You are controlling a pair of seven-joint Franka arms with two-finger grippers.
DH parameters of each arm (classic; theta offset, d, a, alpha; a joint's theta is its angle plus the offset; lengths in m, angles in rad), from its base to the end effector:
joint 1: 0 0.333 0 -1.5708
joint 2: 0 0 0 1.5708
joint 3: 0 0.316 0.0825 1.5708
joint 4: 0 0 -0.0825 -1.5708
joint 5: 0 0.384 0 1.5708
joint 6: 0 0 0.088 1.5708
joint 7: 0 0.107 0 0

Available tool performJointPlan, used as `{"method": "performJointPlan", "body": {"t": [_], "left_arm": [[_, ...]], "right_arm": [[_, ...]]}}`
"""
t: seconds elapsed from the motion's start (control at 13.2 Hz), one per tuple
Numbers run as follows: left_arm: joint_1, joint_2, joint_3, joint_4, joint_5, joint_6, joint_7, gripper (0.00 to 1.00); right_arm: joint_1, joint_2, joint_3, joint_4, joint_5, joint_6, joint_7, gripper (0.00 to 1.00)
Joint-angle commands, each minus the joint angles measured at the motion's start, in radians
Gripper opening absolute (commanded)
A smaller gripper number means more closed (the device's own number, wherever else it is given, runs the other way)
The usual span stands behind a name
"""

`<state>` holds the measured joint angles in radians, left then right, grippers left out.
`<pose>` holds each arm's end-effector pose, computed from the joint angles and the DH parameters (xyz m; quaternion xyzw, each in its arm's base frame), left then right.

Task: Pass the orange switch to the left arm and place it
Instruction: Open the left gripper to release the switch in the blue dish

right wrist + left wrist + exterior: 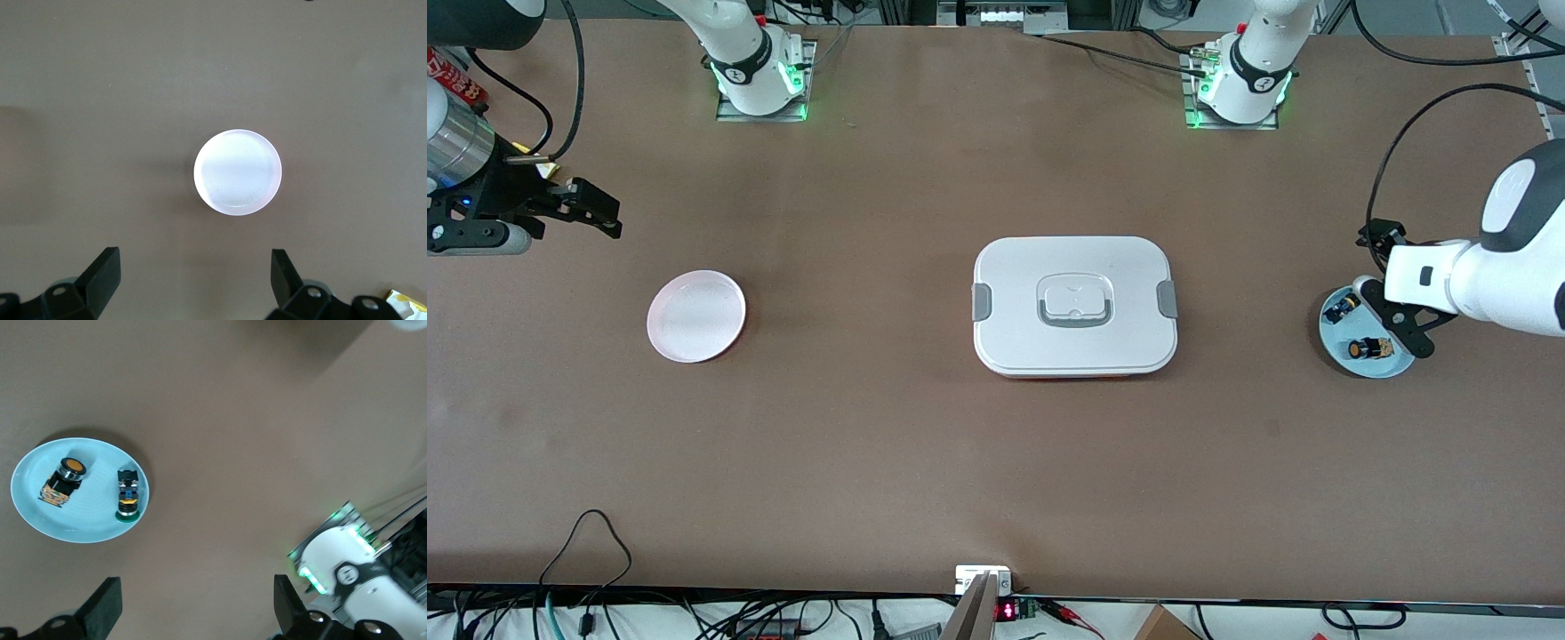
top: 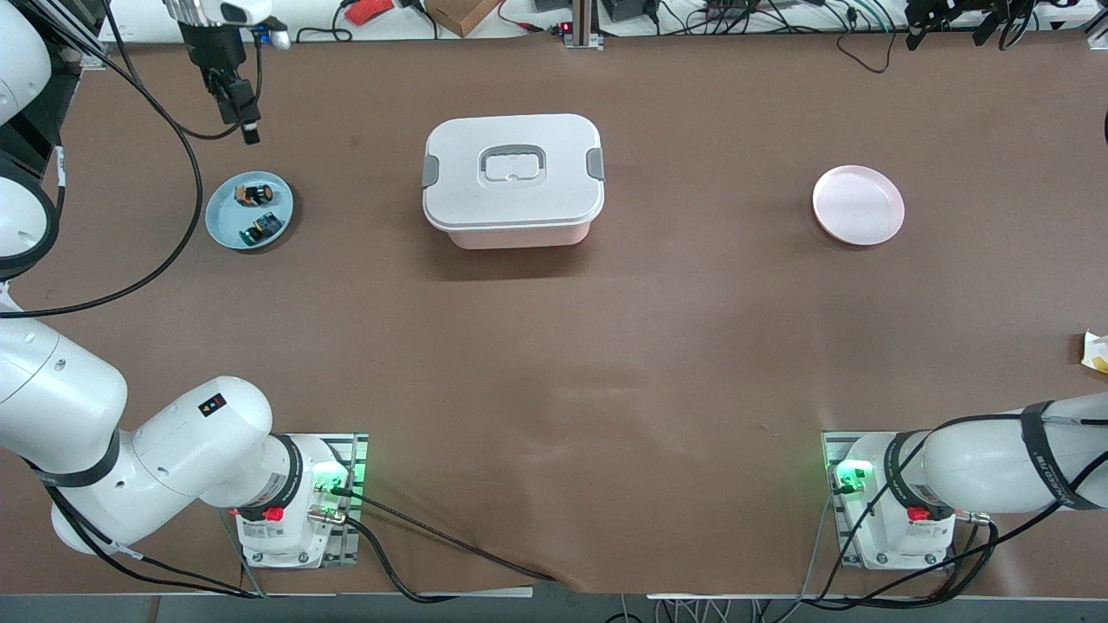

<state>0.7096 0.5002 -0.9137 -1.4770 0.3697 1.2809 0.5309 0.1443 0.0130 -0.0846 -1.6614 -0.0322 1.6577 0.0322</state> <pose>0.6039 0.0113 0.4440 0.8996 -0.3594 -0.2428 0.0518 0.5624 0.0307 0.5819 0.9997 0.0153 -0.0076 0.0169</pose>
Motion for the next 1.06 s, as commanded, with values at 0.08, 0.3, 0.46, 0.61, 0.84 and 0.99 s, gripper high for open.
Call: {"method": "performJointPlan", "body": {"t": [0.08,0.3,0.46,0.61,0.84,0.99], "left_arm": [[-0.256,-0.141,0.291,0.015,-0.148,0.01,-0.132,1.0],[-0.415,-0.245,0.5,-0.015,-0.287,0.129,-0.286,1.0],[-0.542,-0.276,0.643,-0.031,-0.324,0.191,-0.481,1.0],[-0.632,-0.362,0.76,-0.157,-0.37,0.32,-0.592,1.0],[-0.752,-0.492,0.949,-0.328,-0.486,0.411,-0.58,1.0],[-0.786,-0.555,0.954,-0.336,-0.476,0.408,-0.591,1.0]], "right_arm": [[0.0,0.005,0.003,0.028,0.005,-0.024,-0.011,1.0],[0.001,0.002,0.005,0.028,0.005,-0.026,-0.015,1.0],[0.0,0.004,0.003,0.028,0.012,-0.026,-0.014,1.0],[0.0,0.002,0.003,0.028,0.011,-0.026,-0.015,1.0],[0.0,0.002,0.003,0.028,0.011,-0.027,-0.014,1.0],[0.0,0.002,0.003,0.028,0.009,-0.026,-0.014,1.0]]}}
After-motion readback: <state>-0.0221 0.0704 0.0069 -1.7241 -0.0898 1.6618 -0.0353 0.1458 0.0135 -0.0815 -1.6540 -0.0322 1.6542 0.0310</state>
